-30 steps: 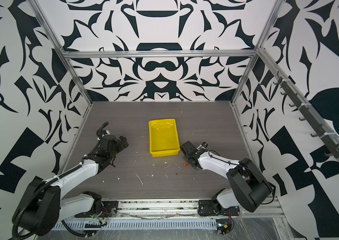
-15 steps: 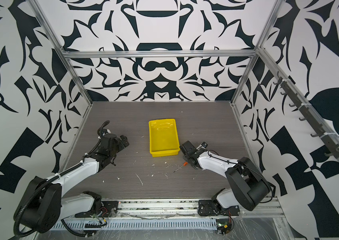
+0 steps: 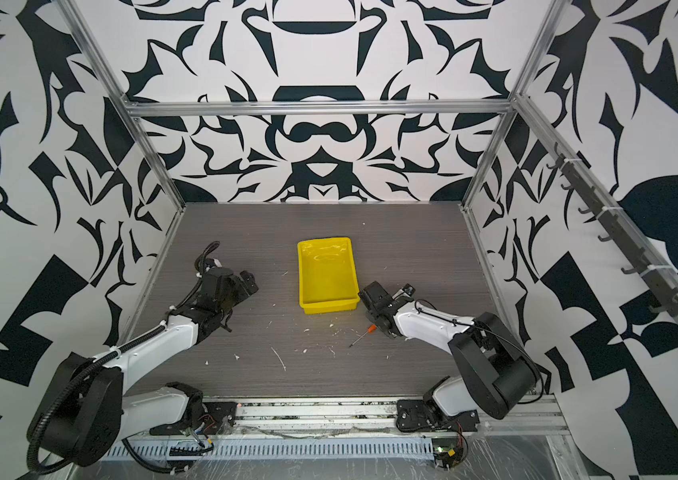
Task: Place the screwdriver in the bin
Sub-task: 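Lower the right gripper over the screwdriver handle and close on it, then lift the screwdriver with the right gripper and carry it over the yellow bin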
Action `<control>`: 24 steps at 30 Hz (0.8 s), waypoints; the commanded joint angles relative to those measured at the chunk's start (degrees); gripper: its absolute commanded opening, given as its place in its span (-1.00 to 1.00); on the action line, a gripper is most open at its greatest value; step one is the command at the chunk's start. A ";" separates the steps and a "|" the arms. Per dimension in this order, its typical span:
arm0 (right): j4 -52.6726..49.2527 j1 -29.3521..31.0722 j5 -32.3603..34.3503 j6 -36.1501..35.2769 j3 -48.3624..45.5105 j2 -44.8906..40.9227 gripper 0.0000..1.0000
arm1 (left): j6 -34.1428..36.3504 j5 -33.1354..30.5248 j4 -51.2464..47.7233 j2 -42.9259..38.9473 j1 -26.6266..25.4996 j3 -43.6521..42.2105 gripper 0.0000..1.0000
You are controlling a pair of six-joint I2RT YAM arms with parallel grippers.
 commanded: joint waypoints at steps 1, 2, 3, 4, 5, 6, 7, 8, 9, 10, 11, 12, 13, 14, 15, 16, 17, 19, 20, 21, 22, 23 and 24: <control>-1.80 0.27 0.13 0.30 0.77 0.30 -0.41 | -0.16 -0.86 -0.53 -0.75 0.04 0.98 1.00; -1.81 0.31 0.16 0.24 0.76 0.19 -0.43 | -0.20 -1.03 -0.62 -0.67 0.08 1.00 0.99; -1.58 0.29 0.20 -0.08 0.75 0.04 -0.46 | -0.22 -1.15 -0.79 -0.57 0.08 1.11 0.99; -1.40 0.35 0.24 -0.46 0.75 -0.18 -0.52 | -0.22 -1.25 -1.05 -0.51 0.12 1.23 0.99; -1.31 0.35 0.16 -0.74 0.78 -0.46 -0.55 | -0.14 -1.24 -1.21 -0.49 0.08 1.36 0.99; -1.27 0.32 0.21 -1.09 0.81 -0.66 -0.57 | -0.12 -1.33 -1.34 -0.57 0.08 1.35 0.99; -1.20 0.32 0.25 -1.40 0.86 -1.01 -0.59 | -0.13 -1.39 -1.35 -0.58 0.11 1.36 0.99; -1.25 0.41 0.42 -1.69 0.93 -1.30 -0.61 | -0.13 -1.35 -1.35 -0.64 0.04 1.35 0.99; -1.33 0.44 0.68 -2.02 1.03 -1.66 -0.64 | -0.04 -1.38 -1.35 -0.79 0.05 1.36 0.99; -1.75 0.51 1.08 -2.20 1.29 -1.90 -0.66 | -0.04 -1.36 -1.38 -0.87 0.11 1.25 0.99; -2.26 0.50 1.37 -2.36 1.54 -2.20 -0.67 | 0.01 -1.50 -1.35 -0.90 0.08 1.31 0.99; -2.79 0.55 1.86 -2.74 1.95 -2.45 -0.68 | 0.00 -1.51 -1.35 -0.99 0.11 1.27 0.99; -3.40 0.63 2.22 -3.12 2.31 -2.58 -0.72 | 0.07 -1.60 -1.44 -1.06 0.10 1.27 0.99; -3.88 0.67 2.59 -3.34 2.68 -2.79 -0.72 | 0.07 -1.60 -1.43 -1.13 0.06 1.19 0.99; -4.24 0.68 2.84 -3.55 2.96 -3.02 -0.72 | 0.06 -1.60 -1.51 -1.18 0.04 1.18 0.99; -4.43 0.68 2.77 -3.70 3.14 -3.20 -0.72 | 0.06 -1.60 -1.48 -1.19 0.12 1.17 0.99; -4.46 0.75 2.80 -3.83 3.23 -3.44 -0.73 | 0.11 -1.61 -1.52 -1.29 0.08 1.18 1.00; -4.55 0.76 2.80 -4.00 3.33 -3.93 -0.73 | 0.05 -1.60 -1.52 -1.32 0.08 1.18 0.99; -4.74 0.76 2.95 -4.13 3.40 -4.17 -0.73 | 0.06 -1.61 -1.52 -1.42 0.10 1.17 0.99; -5.14 0.76 3.29 -4.35 3.57 -4.67 -0.73 | 0.08 -1.60 -1.52 -1.39 0.09 1.18 1.00; -5.78 0.76 3.92 -4.77 3.98 -5.10 -0.74 | 0.07 -1.51 -1.52 -1.51 0.12 1.11 0.99; -6.52 0.83 4.48 -5.18 4.42 -5.64 -0.74 | 0.04 -1.53 -1.44 -1.55 0.04 1.09 0.99; -7.45 0.77 5.30 -5.77 4.99 -6.16 -0.74 | 0.09 -1.51 -1.39 -1.59 0.07 1.00 1.00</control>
